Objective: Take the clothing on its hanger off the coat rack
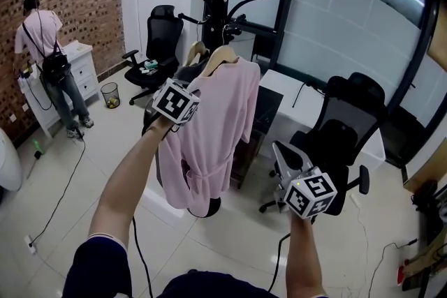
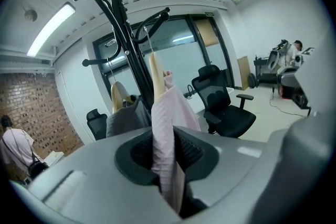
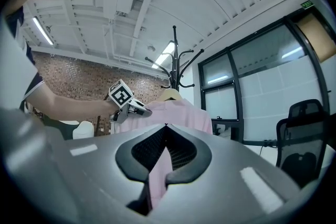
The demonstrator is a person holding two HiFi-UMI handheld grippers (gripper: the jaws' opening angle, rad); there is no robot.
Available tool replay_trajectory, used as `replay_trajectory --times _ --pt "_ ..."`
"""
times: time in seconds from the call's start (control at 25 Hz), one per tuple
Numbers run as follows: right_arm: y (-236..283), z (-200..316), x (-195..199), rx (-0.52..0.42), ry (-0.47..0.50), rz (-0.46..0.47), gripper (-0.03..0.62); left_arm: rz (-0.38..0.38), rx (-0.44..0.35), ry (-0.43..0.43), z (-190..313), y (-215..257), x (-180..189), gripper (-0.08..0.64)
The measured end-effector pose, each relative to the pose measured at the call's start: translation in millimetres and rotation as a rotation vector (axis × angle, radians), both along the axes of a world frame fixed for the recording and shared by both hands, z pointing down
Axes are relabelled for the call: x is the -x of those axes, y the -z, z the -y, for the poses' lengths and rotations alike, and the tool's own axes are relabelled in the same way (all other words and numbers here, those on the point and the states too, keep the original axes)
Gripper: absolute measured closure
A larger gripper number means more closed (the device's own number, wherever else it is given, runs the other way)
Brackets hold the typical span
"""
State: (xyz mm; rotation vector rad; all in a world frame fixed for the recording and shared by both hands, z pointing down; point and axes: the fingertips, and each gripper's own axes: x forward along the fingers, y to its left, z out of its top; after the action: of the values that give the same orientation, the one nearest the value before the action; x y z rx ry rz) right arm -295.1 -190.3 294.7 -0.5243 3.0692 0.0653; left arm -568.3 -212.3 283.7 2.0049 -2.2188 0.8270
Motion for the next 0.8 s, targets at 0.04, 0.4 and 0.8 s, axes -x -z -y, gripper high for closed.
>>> replay_trajectory --times 0.04,0.4,0.8 --pt "-0.2 -0.1 -0.7 0.0 0.0 0.001 0.591 0.0 -0.006 -0.004 -1.3 5.3 -2.0 0.495" --pt "4.7 -9.8 -3.1 -0.001 0.005 0.014 0.591 0.027 -0.041 -0.086 -16.0 29.1 -41.7 0.495" --pt "-0.4 -25.3 -34.1 0.02 -0.067 0.03 0.591 -0.011 -0.04 -0.182 -24.1 16.2 -90.2 0.497"
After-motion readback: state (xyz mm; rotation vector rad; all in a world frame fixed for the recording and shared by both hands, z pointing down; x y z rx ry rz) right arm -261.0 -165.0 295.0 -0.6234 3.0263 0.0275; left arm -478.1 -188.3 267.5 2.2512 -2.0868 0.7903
